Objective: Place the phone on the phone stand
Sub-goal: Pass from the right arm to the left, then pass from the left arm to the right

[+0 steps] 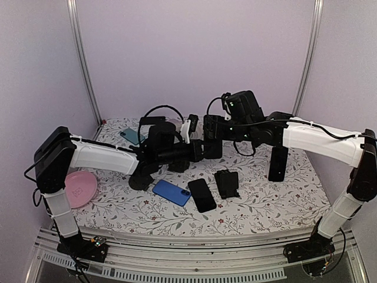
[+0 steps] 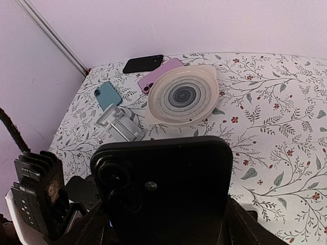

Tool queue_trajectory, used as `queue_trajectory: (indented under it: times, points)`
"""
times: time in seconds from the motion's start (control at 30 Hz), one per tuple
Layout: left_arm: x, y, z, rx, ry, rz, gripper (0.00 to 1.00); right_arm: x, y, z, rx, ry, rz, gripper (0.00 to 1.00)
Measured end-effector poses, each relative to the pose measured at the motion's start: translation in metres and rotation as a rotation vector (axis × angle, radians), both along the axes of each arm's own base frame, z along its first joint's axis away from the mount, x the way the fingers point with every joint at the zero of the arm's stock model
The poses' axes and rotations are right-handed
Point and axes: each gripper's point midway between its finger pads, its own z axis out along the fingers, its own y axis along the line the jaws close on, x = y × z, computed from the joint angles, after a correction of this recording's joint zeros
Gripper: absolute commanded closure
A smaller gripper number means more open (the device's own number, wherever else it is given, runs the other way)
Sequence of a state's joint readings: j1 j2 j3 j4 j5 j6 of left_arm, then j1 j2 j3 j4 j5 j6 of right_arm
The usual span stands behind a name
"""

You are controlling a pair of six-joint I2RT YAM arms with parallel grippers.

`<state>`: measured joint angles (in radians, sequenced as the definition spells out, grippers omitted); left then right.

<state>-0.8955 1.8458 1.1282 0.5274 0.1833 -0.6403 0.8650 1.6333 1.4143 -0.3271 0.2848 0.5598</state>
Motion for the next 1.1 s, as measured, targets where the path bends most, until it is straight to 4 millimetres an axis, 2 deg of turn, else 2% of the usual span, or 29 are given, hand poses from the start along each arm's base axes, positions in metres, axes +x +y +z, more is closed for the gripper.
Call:
queue_trajectory:
  times: [0.23, 0.37, 0.47, 0.6, 0.73, 0.87, 1.1]
  points:
    - [-0.002, 0.002, 0.003, 0.006, -0.018, 0.001, 1.0, -0.002, 0.001, 0.003, 0.006, -0.002, 0.011, 0.25]
    - [-0.003, 0.003, 0.003, 0.012, -0.028, 0.002, 1.0, -0.004, 0.002, 0.005, 0.01, -0.004, 0.016, 0.13]
    - [-0.005, 0.005, -0.005, 0.037, -0.017, 0.006, 1.0, -0.004, 0.002, 0.014, 0.03, -0.023, 0.016, 0.01]
    - [-0.005, 0.01, -0.021, 0.085, 0.003, 0.018, 1.0, -0.006, -0.001, 0.029, 0.057, -0.049, 0.018, 0.01]
    - [-0.005, 0.015, -0.028, 0.121, 0.007, 0.034, 1.0, -0.008, -0.003, 0.039, 0.075, -0.063, 0.021, 0.01]
    - [-0.003, 0.024, -0.023, 0.152, -0.017, 0.065, 1.0, -0.011, -0.005, 0.045, 0.086, -0.071, 0.02, 0.01]
    - [-0.002, 0.043, -0.014, 0.224, -0.084, 0.139, 1.0, -0.025, -0.022, 0.061, 0.121, -0.091, 0.016, 0.01]
